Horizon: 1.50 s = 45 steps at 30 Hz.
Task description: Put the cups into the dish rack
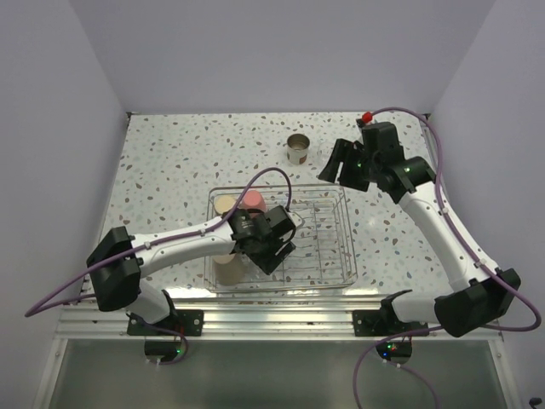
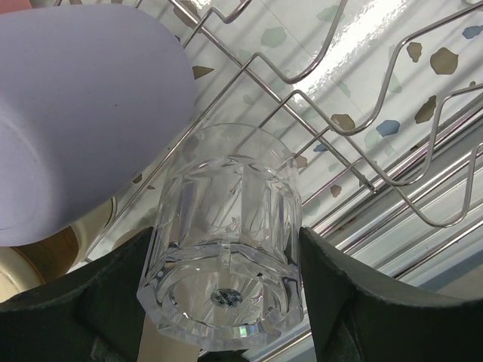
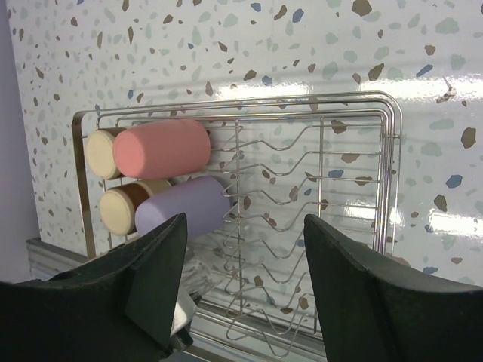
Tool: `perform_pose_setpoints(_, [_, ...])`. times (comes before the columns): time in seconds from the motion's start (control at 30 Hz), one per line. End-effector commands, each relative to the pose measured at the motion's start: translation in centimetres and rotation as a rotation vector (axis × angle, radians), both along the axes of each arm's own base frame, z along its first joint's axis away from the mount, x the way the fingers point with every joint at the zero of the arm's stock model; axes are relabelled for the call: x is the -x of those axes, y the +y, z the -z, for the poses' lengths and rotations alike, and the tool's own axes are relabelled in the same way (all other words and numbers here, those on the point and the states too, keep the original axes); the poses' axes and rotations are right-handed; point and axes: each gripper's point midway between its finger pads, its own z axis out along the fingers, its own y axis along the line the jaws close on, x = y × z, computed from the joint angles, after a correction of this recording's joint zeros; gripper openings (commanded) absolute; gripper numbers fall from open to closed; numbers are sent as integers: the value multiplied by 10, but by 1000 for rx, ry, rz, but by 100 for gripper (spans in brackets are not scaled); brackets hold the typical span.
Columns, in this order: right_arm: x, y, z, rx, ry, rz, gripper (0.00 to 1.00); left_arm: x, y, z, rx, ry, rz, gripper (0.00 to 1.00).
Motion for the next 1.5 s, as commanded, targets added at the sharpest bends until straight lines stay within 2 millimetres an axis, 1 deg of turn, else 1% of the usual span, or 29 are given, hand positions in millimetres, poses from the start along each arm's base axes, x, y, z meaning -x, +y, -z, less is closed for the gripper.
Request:
perform_pose_setpoints(0.0, [-7,0,-13,0,-41,-7,66,-9,-15,-7,40,-49,-11,60])
perform_pose_setpoints(0.07, [-9,0,-13,1,-42,-6,66,-9,-15,-6,36,-49,-8,66])
perform_pose_setpoints(0.2, [-11,1,-14,0,-45,-7,66,-9,-17,-11,39,-56,-6,74])
perform_pose_setpoints(0.33, [-13,3,-14,-3,-46,-12,66,-14,-22,-23,56,-72,-7,79])
perform_pose_setpoints(0.4, [-16,4,-16,-5,-54,-17,66,-15,-23,-27,58,-78,-4,83])
perform_pose_setpoints(0.5, [-20,6,-19,-1,-63,-26,66,-17,-26,-40,70,-89,-5,88])
perform_pose_setpoints(0.57, [-24,7,-20,1,-69,-31,66,-22,-31,-57,106,-117,-10,90])
perform_pose_setpoints(0.67, [-35,13,-25,-8,-78,-40,66,-27,-36,-81,154,-159,-16,95])
perform_pose_setpoints(0.7, [-41,16,-34,-23,-101,-42,66,-28,-34,-85,153,-166,-12,95])
perform_pose_setpoints(0.73, [-48,19,-28,-20,-88,-42,66,-31,-36,-96,166,-183,-16,95])
perform_pose_setpoints(0.8, [-60,25,-35,-36,-108,-39,66,-33,-32,-103,146,-198,-29,95])
perform_pose_setpoints(0.83, [-69,29,-29,-32,-95,-40,67,-37,-34,-115,165,-215,-36,96])
perform_pose_setpoints(0.87, [-76,32,-26,-32,-93,-38,67,-39,-33,-122,172,-232,-47,96])
perform_pose_setpoints(0.9, [-85,34,-34,-36,-116,-33,67,-40,-32,-129,180,-240,-61,97])
perform_pose_setpoints(0.93, [-92,36,-32,-33,-116,-29,68,-45,-32,-141,206,-257,-77,97])
perform_pose_setpoints(0.97, [-105,40,-16,-19,-86,-30,68,-48,-30,-151,231,-269,-90,98])
perform_pose_setpoints(1.0, [-114,44,-25,-25,-106,-30,68,-53,-29,-158,255,-282,-106,99])
perform_pose_setpoints(1.03, [-123,45,-20,-15,-99,-25,68,-61,-24,-165,275,-292,-132,99])
perform_pose_setpoints(1.07, [-134,49,-4,2,-71,-25,68,-64,-20,-173,305,-299,-144,99])
perform_pose_setpoints(1.1, [-145,51,-11,3,-91,-19,68,-71,-17,-179,328,-309,-165,99])
perform_pose_setpoints(1.13, [-153,52,-7,14,-91,-13,68,-82,-9,-185,342,-319,-204,99])
perform_pose_setpoints(1.17, [-161,53,-6,20,-95,-12,68,-86,-5,-191,366,-323,-216,99])
perform_pose_setpoints(1.2, [-175,57,3,31,-85,-10,68,-91,-1,-195,375,-334,-235,99])
perform_pose_setpoints(1.23, [-183,57,5,36,-85,-6,68,-96,4,-203,389,-350,-252,99])
perform_pose_setpoints(1.27, [-192,56,12,56,-81,5,68,-98,7,-206,394,-356,-261,99])
perform_pose_setpoints(1.3, [-205,59,17,63,-81,9,68,-98,8,-208,393,-359,-262,99])
perform_pose_setpoints(1.37, [-220,57,27,91,-76,27,68,-100,12,-213,399,-366,-272,99])
perform_pose_setpoints(1.4, [-231,58,36,105,-69,37,68,-101,15,-212,393,-363,-278,99])
perform_pose_setpoints(1.47, [-238,57,43,121,-62,45,68,-101,20,-213,393,-368,-287,99])
